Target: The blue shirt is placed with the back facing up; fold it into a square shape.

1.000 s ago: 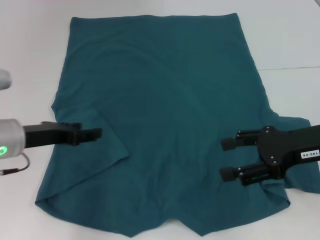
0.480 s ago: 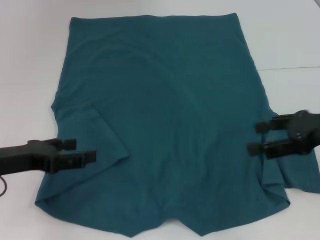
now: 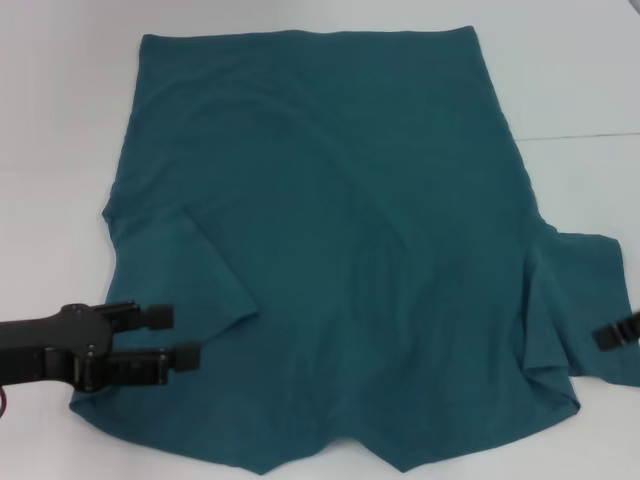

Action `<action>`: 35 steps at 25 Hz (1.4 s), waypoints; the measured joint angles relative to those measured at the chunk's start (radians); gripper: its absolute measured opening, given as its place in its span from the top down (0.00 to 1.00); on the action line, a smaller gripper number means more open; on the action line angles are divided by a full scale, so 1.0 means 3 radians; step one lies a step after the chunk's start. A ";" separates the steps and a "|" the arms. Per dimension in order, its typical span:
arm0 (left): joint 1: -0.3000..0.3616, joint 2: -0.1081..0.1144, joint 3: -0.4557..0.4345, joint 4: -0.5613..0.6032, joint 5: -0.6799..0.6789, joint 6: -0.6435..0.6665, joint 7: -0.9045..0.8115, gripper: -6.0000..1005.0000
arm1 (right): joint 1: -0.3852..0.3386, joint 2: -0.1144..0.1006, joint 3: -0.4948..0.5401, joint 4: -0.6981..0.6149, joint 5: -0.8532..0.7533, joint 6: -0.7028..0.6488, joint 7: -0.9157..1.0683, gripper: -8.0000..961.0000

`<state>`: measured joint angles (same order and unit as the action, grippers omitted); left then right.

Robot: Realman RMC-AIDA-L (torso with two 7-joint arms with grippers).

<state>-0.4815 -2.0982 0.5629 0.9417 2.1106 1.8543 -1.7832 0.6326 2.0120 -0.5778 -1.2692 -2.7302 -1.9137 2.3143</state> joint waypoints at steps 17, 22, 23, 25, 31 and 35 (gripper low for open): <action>-0.0134 0.0023 0.0052 -0.0177 0.0011 -0.0167 0.0020 0.10 | -0.0068 0.0086 -0.0361 0.0019 -0.0658 0.0574 0.0383 0.19; -0.0137 0.0028 0.0060 -0.0223 0.0014 -0.0218 0.0021 0.10 | -0.0090 0.0135 -0.0666 0.0026 -0.0661 0.0696 0.0520 0.19; -0.0132 0.0029 0.0064 -0.0226 0.0016 -0.0226 0.0021 0.10 | -0.0090 0.0148 -0.0726 0.0029 -0.0661 0.0714 0.0552 0.20; -0.0122 0.0027 0.0070 -0.0226 0.0017 -0.0233 0.0022 0.10 | -0.0090 0.0162 -0.0850 0.0052 -0.0661 0.0762 0.0641 0.20; -0.0111 0.0016 0.0094 -0.0243 0.0032 -0.0179 0.0131 0.10 | -0.0095 0.0166 -0.1108 0.0143 -0.0665 0.0861 0.0832 0.20; -0.0104 0.0014 0.0114 -0.0261 0.0055 -0.0133 0.0231 0.10 | -0.0113 0.0165 -0.1135 0.0148 -0.0668 0.0890 0.0909 0.22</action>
<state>-0.5129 -2.0939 0.5970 0.8635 2.1269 1.8143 -1.7140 0.5985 2.0616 -0.9182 -1.2247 -2.9305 -1.6467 2.5871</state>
